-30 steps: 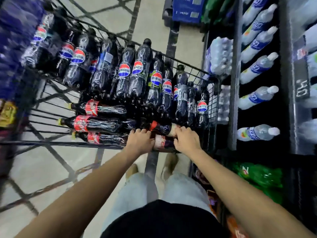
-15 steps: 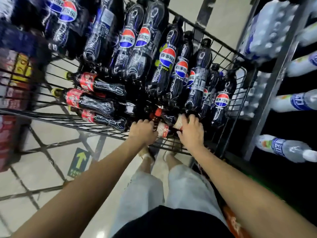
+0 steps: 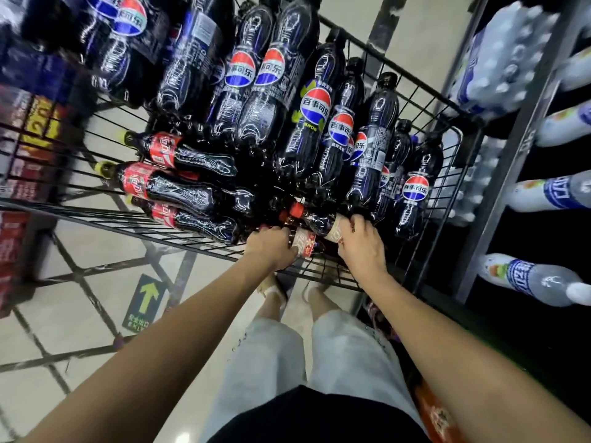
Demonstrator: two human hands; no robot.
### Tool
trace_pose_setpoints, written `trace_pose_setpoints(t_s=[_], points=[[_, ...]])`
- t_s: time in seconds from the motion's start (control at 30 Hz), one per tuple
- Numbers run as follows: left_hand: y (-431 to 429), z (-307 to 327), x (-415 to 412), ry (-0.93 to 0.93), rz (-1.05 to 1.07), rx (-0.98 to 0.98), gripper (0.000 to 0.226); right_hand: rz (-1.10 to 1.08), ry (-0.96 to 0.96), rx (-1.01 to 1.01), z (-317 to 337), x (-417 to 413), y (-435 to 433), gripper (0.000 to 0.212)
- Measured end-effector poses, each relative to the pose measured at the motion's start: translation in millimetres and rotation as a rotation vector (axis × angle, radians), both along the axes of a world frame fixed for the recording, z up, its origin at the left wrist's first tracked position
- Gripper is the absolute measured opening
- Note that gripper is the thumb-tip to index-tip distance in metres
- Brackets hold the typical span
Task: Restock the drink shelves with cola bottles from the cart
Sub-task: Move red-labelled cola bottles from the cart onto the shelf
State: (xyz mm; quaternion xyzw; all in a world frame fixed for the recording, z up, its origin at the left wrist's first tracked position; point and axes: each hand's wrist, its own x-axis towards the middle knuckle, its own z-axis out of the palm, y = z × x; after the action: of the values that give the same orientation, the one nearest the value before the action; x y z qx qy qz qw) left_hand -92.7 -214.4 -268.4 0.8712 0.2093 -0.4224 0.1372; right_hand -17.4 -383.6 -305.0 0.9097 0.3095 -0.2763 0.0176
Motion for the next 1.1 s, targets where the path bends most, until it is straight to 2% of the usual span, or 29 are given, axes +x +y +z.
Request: trace_pose_setpoints(t_s=[0.13, 0.33, 0.5, 0.73, 0.87, 1.0, 1.1], points=[[1.1, -7.8, 3.0, 0.000, -0.021, -0.021, 0.051, 0.016, 0.002, -0.048, -2.9, -3.0, 2.8, 0.061], [16.4, -34.5, 16.4, 0.104, -0.278, -0.072, 0.072, 0.042, -0.048, -0.102, -10.7, -3.2, 3.0, 0.065], [22.6, -53.9, 21.5, 0.188, -0.287, -0.055, 0.081, -0.025, 0.008, -0.034, -13.9, -3.4, 4.2, 0.063], [25.4, -51.3, 22.2, 0.191, -0.304, -0.038, 0.066, -0.045, 0.031, 0.036, -11.7, -2.8, -0.2, 0.071], [34.8, -33.1, 25.0, 0.126, -0.199, -0.152, 0.077, -0.023, 0.062, 0.074, -9.2, -3.9, -2.6, 0.076], [36.5, -13.2, 16.4, 0.033, -0.025, -0.258, 0.061, -0.044, 0.083, 0.112, -2.9, -3.1, -9.9, 0.078], [31.7, -2.7, 9.4, -0.043, 0.210, -0.357, 0.041, -0.145, 0.101, 0.174, 5.4, -6.5, -18.0, 0.076]])
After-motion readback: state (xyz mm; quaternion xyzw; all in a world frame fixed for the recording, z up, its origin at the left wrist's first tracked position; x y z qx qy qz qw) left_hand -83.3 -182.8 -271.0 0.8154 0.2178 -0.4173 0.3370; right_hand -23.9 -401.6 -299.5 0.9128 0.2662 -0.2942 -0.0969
